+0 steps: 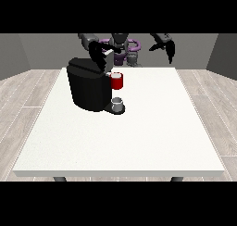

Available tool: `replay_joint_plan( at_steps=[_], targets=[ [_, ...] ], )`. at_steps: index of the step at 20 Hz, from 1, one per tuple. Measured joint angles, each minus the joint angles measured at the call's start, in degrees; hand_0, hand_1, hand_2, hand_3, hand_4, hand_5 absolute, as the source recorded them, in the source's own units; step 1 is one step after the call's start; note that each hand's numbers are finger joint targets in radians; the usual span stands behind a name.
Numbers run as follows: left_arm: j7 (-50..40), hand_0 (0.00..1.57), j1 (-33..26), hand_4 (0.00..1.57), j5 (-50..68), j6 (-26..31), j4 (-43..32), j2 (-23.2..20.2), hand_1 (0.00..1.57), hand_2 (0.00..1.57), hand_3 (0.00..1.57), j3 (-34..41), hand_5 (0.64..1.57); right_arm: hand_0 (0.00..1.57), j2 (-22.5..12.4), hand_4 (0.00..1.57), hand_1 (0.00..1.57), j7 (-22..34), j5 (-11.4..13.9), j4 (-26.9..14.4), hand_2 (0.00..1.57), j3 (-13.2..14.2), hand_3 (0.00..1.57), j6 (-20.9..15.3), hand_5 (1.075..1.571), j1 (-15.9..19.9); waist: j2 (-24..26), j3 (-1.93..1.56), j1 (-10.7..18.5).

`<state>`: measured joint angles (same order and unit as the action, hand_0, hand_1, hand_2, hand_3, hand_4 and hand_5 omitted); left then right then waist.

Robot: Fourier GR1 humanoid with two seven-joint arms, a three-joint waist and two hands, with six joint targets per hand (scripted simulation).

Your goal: Insert the coffee pod into the coffee machine and close the lid

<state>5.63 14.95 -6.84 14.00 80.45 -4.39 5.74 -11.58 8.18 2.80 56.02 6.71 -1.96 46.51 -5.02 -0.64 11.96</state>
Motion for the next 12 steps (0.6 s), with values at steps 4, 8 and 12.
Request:
replay_joint_plan(
  at_steps=[4,8,12],
  targets=[
    [0.4,0.00,1.4,0.36,-0.3,-0.3,-0.6,0.2,0.00,0.00,0.00,-0.3,1.571,0.00,-1.0,0.09,0.00,2.6,2.1,0.6,0.00,-0.9,0.00,-1.1,1.571,2.0,-1.2,-0.20,0.6],
    [-0.3,0.00,2.9,0.33,-0.7,-0.2,-0.7,0.7,0.00,0.00,0.00,-1.3,1.571,0.00,-2.6,0.30,0.00,5.1,4.8,1.1,0.00,-1.9,0.00,-2.0,1.571,3.6,-2.2,-0.49,2.1],
    [0.1,0.00,3.3,0.39,-0.8,0.4,-0.4,0.9,0.00,0.00,0.00,-2.3,1.571,0.00,-4.3,0.16,0.00,8.0,6.0,2.4,0.00,-1.7,0.00,-2.1,1.571,3.9,-3.0,-0.74,4.0]
  ],
)
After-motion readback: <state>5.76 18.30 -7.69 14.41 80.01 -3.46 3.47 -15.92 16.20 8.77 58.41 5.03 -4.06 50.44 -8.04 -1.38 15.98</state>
